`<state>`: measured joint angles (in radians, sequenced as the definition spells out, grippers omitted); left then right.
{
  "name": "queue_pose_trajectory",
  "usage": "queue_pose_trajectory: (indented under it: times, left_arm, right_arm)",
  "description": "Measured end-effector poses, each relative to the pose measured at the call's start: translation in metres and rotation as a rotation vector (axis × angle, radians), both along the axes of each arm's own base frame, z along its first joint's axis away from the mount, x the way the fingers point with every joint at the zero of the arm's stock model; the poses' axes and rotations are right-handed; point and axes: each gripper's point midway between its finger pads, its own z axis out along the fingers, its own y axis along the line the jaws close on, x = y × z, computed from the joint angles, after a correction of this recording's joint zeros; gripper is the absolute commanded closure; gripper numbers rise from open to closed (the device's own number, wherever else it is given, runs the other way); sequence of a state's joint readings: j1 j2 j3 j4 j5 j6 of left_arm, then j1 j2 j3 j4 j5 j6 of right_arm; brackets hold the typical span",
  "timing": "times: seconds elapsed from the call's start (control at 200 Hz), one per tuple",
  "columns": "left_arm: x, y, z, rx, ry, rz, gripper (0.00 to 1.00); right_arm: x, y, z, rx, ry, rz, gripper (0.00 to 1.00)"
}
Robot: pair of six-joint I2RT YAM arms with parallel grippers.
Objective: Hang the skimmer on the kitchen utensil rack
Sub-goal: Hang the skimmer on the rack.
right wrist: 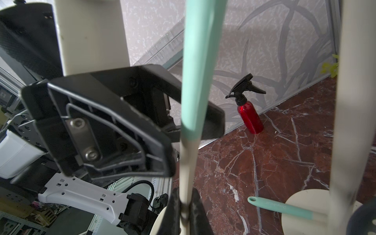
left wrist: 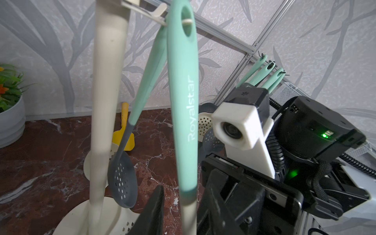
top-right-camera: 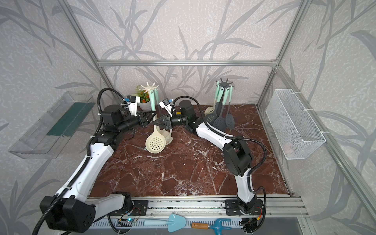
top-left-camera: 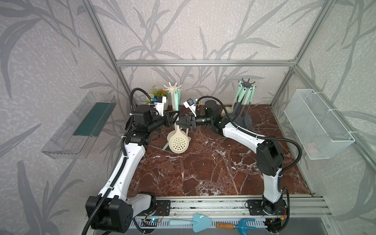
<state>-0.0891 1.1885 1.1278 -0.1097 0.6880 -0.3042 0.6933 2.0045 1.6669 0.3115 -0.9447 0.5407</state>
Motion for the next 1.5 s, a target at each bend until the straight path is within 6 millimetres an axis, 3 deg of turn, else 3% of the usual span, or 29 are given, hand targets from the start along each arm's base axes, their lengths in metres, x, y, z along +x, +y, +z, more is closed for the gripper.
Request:
queue_pose_trajectory:
  times: [0.15,0.58,0.71,0.785,1.015,1.105,1.24,1.5]
  left_arm:
    - [0.0007,0.0009,0.0035,-0.004,-0.015,-0.002,0.91]
    - [0.0038,0.0022,0.0001,-0.026,-0.007,0.005,1.00]
    - [0.0049,0.0027,-0.0004,-0.034,-0.009,0.010,1.00]
    - [0.0053,0.0026,0.0000,-0.041,-0.010,0.011,1.00]
    - [0.0051,0.0024,0.0005,-0.051,-0.003,0.011,0.74]
    - [0.0041,0.0012,0.0008,-0.055,-0.001,0.003,0.68]
    - [0.0032,-0.0013,0.0006,-0.066,0.005,-0.017,0.71]
    - [0.0079,-0.0052,0.0007,-0.103,0.010,-0.057,0.89]
  right_arm:
    - [-0.0002,0.0000,-0.0002,0.000,-0.001,0.001,0.99]
    - [0.0015,-0.0002,-0.0033,-0.010,-0.001,-0.003,0.95]
    - [0.0021,-0.0003,-0.0034,-0.012,0.001,-0.004,0.93]
    - [0.0028,-0.0006,-0.0031,-0.012,0.001,-0.005,0.98]
    - [0.0034,0.0000,-0.0013,-0.010,0.002,0.000,1.00]
    - [0.0024,0.0001,-0.0007,-0.008,0.006,0.006,1.00]
    - [0.0003,0.0002,0.0003,-0.002,0.018,0.020,1.00]
    - [-0.0019,0.0008,0.0016,0.008,0.025,0.038,1.00]
